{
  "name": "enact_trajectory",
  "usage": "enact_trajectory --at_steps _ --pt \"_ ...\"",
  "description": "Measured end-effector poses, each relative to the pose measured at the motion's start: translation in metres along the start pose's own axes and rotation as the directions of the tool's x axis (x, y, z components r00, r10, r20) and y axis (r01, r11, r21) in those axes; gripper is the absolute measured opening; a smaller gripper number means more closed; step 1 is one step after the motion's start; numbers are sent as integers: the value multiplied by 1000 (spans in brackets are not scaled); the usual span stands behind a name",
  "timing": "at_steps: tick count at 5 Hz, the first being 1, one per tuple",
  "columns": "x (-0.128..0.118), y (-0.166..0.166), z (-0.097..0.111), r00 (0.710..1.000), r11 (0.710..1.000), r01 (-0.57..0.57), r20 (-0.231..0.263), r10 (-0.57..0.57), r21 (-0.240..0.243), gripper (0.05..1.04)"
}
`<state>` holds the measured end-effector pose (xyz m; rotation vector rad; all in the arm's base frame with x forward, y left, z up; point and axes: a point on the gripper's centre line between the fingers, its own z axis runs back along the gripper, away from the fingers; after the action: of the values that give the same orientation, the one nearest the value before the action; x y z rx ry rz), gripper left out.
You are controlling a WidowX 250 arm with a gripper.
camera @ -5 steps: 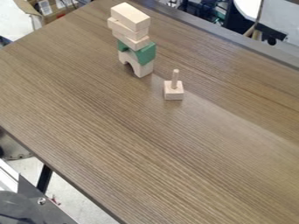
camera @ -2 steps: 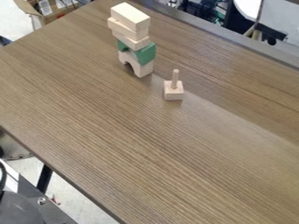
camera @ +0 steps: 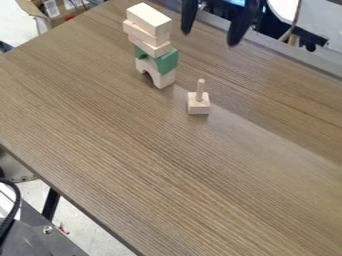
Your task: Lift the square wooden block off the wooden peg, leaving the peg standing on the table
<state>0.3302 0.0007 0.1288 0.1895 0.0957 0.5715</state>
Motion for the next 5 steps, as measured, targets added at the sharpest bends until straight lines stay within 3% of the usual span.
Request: enact_trajectory --at_steps 3,4,5 --pt "-6 -3 -23 995 993 -81 46 85 -88 1000" --pt "-3 -2 -36 997 993 -83 4 83 -86 1000" --pt "6 1 -44 996 992 -85 0 85 -98 1000"
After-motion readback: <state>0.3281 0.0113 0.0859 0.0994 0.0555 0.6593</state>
